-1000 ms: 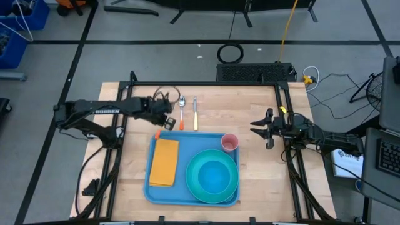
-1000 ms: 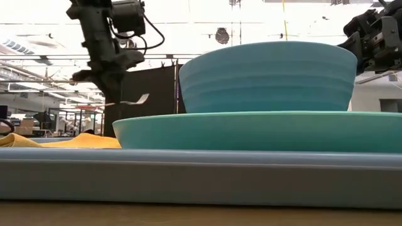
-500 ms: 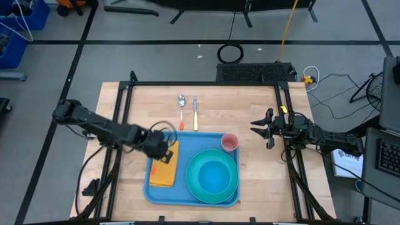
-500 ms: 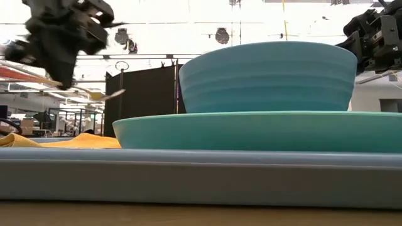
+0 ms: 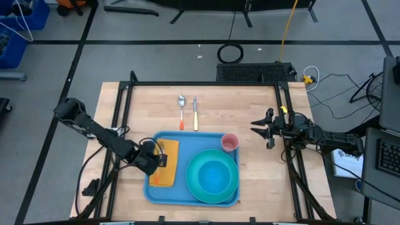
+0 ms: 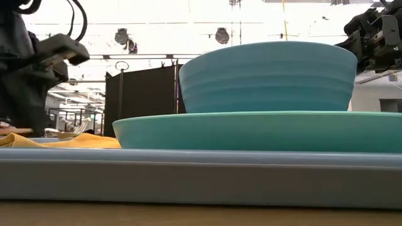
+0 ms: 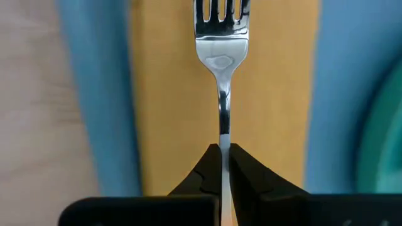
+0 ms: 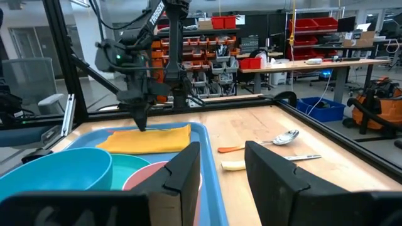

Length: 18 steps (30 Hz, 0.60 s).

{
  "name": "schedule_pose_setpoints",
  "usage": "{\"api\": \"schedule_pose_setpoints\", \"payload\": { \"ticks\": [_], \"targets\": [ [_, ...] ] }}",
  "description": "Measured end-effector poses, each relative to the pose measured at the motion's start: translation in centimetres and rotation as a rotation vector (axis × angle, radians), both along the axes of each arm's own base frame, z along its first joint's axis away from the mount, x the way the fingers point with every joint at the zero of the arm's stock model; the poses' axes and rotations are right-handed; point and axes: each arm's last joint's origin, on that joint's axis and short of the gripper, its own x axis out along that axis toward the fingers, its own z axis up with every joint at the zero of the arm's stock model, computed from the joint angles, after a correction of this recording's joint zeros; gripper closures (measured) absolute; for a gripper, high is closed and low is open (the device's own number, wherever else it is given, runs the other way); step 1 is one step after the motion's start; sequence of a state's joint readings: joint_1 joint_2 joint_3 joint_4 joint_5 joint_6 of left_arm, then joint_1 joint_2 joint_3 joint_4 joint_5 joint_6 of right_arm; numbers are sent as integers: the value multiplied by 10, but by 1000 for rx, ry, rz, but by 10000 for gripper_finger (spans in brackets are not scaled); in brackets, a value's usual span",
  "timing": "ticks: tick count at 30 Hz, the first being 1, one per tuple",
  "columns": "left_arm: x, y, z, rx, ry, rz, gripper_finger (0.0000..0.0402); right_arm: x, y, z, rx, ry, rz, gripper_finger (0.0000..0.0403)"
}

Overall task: Set up tray
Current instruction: Put the orange fork on the yellow napkin

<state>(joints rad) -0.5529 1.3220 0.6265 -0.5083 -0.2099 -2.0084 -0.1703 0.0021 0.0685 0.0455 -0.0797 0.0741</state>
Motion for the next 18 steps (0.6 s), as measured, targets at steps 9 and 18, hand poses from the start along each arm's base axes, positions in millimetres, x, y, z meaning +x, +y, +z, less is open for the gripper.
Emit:
{"api": "schedule_pose_setpoints", "payload": {
  "ticks": [9,18],
  "targets": [
    [-6,3,-3,0,87,9,392,0,0,0,-7,-1,0,287],
    [-3,12,-3,36,90,7,392,0,0,0,-11,-1,-2,287]
  ]
}}
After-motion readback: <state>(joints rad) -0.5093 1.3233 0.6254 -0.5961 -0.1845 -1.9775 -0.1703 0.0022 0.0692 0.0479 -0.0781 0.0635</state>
